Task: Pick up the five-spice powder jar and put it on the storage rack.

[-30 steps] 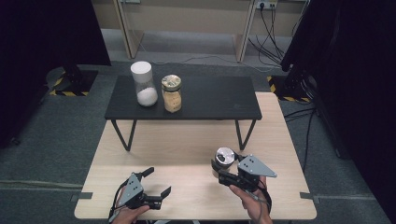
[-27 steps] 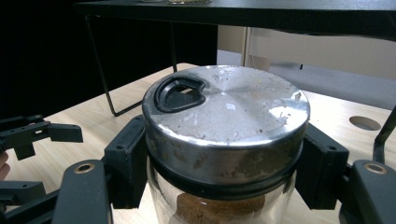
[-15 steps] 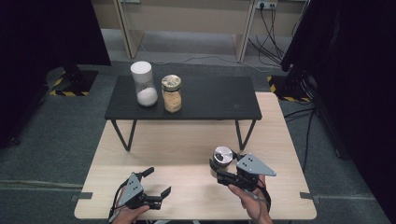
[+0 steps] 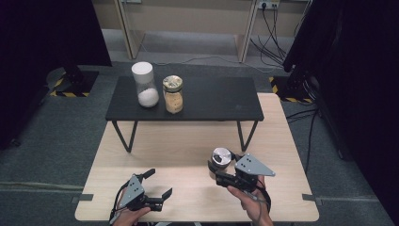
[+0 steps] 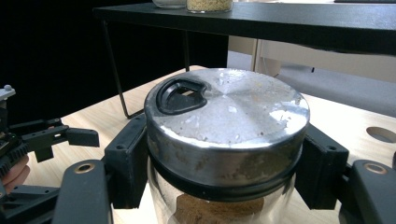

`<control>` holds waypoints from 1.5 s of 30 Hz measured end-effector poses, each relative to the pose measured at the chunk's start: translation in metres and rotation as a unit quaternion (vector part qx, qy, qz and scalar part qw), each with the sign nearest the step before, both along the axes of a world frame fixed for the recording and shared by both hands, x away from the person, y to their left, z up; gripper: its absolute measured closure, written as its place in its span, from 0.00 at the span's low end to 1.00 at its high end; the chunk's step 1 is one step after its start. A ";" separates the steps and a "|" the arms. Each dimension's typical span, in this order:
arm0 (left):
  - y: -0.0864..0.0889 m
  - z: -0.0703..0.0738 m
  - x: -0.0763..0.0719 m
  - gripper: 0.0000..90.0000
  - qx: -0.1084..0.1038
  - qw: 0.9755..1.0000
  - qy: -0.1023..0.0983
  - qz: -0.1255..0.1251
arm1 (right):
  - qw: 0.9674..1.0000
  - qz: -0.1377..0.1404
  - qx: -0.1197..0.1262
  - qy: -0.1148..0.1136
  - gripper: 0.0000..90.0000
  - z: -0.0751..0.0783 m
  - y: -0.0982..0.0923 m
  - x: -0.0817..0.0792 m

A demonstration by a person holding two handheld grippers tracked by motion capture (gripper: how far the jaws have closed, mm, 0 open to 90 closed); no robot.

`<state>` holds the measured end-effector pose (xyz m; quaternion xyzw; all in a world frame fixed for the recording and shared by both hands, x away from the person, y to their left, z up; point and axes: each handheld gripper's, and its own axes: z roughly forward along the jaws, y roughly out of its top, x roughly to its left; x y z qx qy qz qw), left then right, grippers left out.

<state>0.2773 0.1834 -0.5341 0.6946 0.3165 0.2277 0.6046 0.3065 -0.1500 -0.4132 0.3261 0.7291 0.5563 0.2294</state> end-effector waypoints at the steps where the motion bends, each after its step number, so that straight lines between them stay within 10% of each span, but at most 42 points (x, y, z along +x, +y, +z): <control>1: 0.000 0.000 0.000 0.04 0.000 1.000 0.000 0.000 | 1.000 0.001 0.001 -0.001 0.35 0.001 0.001 0.000; 45: 0.000 0.000 0.000 0.04 0.000 1.000 0.002 -0.002 | 1.000 0.001 0.006 -0.010 0.35 0.009 -0.003 -0.002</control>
